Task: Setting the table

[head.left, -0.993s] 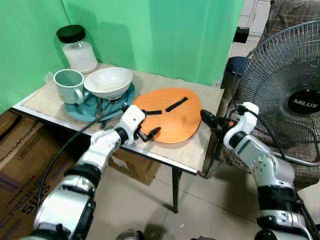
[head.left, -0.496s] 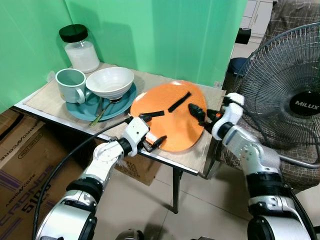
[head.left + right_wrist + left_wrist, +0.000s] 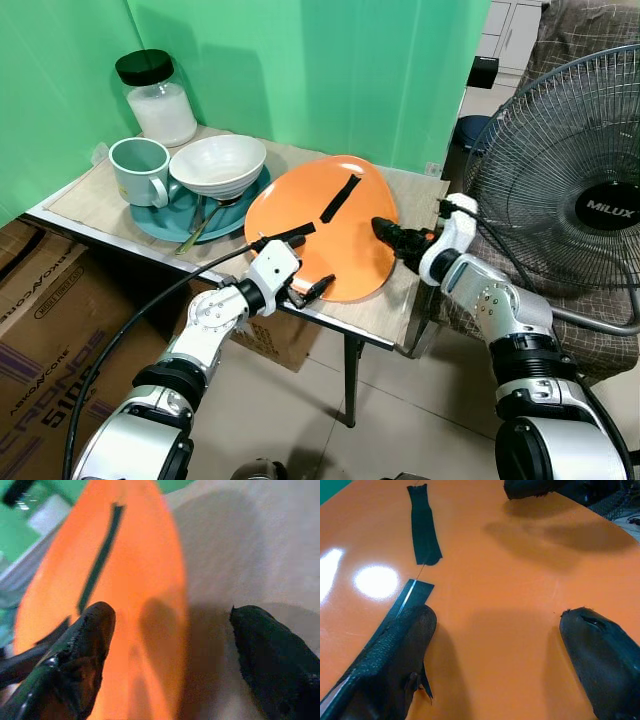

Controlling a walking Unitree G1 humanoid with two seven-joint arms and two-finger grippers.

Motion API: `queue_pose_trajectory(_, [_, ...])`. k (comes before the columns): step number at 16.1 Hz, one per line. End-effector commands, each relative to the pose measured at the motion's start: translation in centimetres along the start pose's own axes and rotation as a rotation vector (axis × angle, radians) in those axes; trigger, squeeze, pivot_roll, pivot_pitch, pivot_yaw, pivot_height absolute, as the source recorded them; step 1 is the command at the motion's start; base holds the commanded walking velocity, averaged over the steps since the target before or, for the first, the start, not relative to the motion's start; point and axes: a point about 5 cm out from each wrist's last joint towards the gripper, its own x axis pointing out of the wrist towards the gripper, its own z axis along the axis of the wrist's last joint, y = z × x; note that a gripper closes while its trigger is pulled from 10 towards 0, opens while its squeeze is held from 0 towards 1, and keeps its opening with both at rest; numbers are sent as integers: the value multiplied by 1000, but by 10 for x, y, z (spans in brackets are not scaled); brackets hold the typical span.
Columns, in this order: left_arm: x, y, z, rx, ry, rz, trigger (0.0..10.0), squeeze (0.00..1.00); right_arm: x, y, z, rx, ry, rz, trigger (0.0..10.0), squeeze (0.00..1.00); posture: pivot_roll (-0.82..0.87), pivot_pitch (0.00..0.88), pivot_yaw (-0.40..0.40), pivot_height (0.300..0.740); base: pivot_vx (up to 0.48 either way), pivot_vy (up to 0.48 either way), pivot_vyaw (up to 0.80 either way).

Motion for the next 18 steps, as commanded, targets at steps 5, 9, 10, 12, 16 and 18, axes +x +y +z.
queue_pose_trajectory(5, [-9,-13,-24,-5,131,-72,10000,247,-5,1,-15,48,59,111,0,0,-31,43,37,740,0,0,0])
queue_pose_trajectory(9, [-9,-9,-22,8,133,-66,10000,247,-6,0,-28,83,91,135,0,0,-29,38,35,740,0,0,0])
queue_pose_trajectory(10, [-10,-7,-22,13,135,-60,10000,247,-6,0,-31,99,98,145,0,0,-28,34,35,740,0,0,0])
queue_pose_trajectory(12, [-10,-5,-21,19,136,-57,10000,247,-6,1,-32,126,95,159,0,0,-28,34,35,740,0,0,0])
queue_pose_trajectory(16, [-9,-4,-21,29,142,-53,10000,247,-7,3,-30,155,80,186,0,0,-29,31,35,740,0,0,0])
queue_pose_trajectory(18, [-8,-2,-19,35,142,-50,10000,247,-7,6,-28,164,72,207,0,0,-29,30,35,740,0,0,0])
